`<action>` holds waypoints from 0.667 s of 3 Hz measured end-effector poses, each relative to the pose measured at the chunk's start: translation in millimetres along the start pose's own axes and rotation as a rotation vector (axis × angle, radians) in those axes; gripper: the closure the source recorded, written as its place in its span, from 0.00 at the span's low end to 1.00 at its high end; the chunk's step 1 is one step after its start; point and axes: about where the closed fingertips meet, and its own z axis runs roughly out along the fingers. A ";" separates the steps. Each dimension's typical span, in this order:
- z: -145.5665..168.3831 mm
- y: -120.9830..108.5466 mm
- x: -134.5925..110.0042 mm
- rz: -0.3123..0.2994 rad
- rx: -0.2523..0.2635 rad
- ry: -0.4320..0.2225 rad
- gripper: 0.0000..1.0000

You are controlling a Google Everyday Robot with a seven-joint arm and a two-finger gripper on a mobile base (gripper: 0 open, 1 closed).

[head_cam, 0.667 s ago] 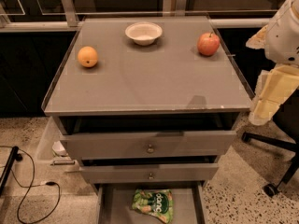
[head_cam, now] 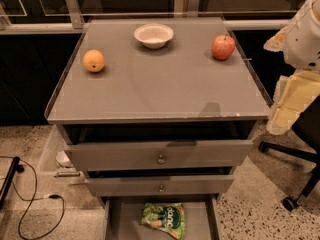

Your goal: Pick green rice chip bag from bottom drawer and place on counter

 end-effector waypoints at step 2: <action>65.9 49.6 39.1 -0.026 -0.074 -0.015 0.00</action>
Offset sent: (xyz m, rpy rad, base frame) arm -0.0663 -0.0355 -0.1718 0.0502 0.1142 0.0954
